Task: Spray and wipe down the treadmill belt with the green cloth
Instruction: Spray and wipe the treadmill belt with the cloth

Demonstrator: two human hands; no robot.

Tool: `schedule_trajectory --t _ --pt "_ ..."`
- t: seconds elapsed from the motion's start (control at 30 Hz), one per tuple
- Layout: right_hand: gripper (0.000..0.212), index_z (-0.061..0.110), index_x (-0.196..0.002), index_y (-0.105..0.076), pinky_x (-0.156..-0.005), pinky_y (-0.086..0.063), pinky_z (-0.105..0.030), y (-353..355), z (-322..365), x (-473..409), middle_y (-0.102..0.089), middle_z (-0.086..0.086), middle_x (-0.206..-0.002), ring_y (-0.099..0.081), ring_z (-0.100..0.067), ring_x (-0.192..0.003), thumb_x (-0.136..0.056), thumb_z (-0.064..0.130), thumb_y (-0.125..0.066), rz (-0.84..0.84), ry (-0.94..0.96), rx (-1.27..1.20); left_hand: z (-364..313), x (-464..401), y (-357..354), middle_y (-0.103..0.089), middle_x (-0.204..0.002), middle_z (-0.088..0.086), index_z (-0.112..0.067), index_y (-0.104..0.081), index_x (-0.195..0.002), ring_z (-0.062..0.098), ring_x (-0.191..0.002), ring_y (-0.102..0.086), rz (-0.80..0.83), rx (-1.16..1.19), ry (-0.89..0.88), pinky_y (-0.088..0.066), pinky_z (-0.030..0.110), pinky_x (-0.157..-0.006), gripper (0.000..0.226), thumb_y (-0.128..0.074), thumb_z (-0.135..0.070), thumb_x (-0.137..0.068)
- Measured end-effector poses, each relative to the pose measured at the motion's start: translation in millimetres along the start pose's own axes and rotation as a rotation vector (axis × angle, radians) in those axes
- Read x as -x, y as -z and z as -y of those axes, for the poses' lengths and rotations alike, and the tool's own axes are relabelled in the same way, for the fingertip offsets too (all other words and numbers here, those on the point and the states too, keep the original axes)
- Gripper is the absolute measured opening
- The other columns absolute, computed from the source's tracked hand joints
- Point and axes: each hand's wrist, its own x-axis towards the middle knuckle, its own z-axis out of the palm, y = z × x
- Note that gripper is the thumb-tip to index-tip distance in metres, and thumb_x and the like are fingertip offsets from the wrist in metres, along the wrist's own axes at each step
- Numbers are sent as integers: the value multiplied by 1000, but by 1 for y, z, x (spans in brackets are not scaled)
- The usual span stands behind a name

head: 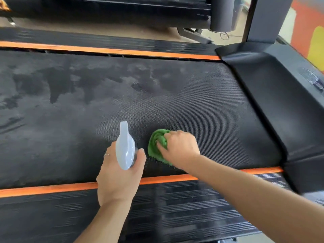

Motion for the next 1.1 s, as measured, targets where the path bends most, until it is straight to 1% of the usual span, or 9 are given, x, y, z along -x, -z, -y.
schedule_trajectory --t 0.1,0.17,0.3,0.37,0.53,0.63,0.83,0.97,1.1 --pt "49 21 -103 -65 -82 -46 -34 8 -17 11 -68 1 -107 -63 -26 -101 -99 60 -36 41 194 14 0 1 0 -54 -102 -17 -31 -59 -124 19 -91 -50 5 -4 5 -43 36 -82 45 -74 -50 -86" --pt "50 21 -105 -65 -82 -48 -34 3 -51 2 -69 0 -110 -64 -27 -103 -98 61 -36 54 160 89 0 1 0 -54 -104 -17 -32 -58 -125 18 -92 -50 12 -8 -2 -44 37 -83 46 -74 -51 -86" --pt "53 12 -102 -69 -76 -48 -37 3 -99 -18 -71 -11 -105 -66 -35 -97 -99 54 -37 -5 -431 7 1 0 0 -58 -106 -14 -33 -59 -123 18 -94 -54 10 -7 -7 -46 36 -84 45 -73 -54 -86" --pt "52 9 -100 -69 -76 -47 -37 -2 -79 -22 -71 -12 -105 -66 -36 -97 -99 51 -38 -35 -493 -30 1 0 0 -60 -106 -13 -32 -59 -121 20 -94 -56 10 -7 -10 -50 38 -85 45 -73 -54 -85" --pt "46 20 -100 -67 -78 -45 -36 -6 -17 18 -68 0 -105 -63 -28 -100 -97 58 -41 39 74 -42 0 -1 -1 -55 -102 -11 -29 -60 -123 21 -89 -50 -3 -43 4 -47 39 -85 46 -73 -52 -86" --pt "47 22 -102 -67 -87 -46 -35 4 -41 31 -66 4 -103 -61 -24 -102 -96 61 -42 113 210 -90 -1 0 0 -55 -103 -11 -28 -60 -126 21 -91 -50 0 -44 16 -44 37 -84 50 -73 -54 -86" --pt "46 24 -100 -66 -87 -49 -34 7 -132 56 -66 6 -104 -63 -23 -103 -95 62 -40 185 26 -28 1 0 0 -55 -105 -11 -26 -59 -127 22 -94 -52 0 -33 11 -50 43 -87 53 -71 -55 -85" --pt "54 23 -96 -68 -81 -52 -34 1 -80 50 -70 5 -100 -65 -24 -97 -91 68 -39 167 -37 -102 -1 1 1 -56 -105 -10 -23 -59 -128 26 -96 -57 3 -33 -18 -52 45 -87 54 -73 -54 -85" --pt "68 22 -83 -63 -78 -53 -36 -3 -20 47 -68 4 -92 -64 -24 -90 -78 77 -24 174 130 -233 -2 1 -1 -53 -105 -12 -23 -60 -127 35 -105 -63 10 -45 5 -52 46 -91 53 -76 -53 -85"
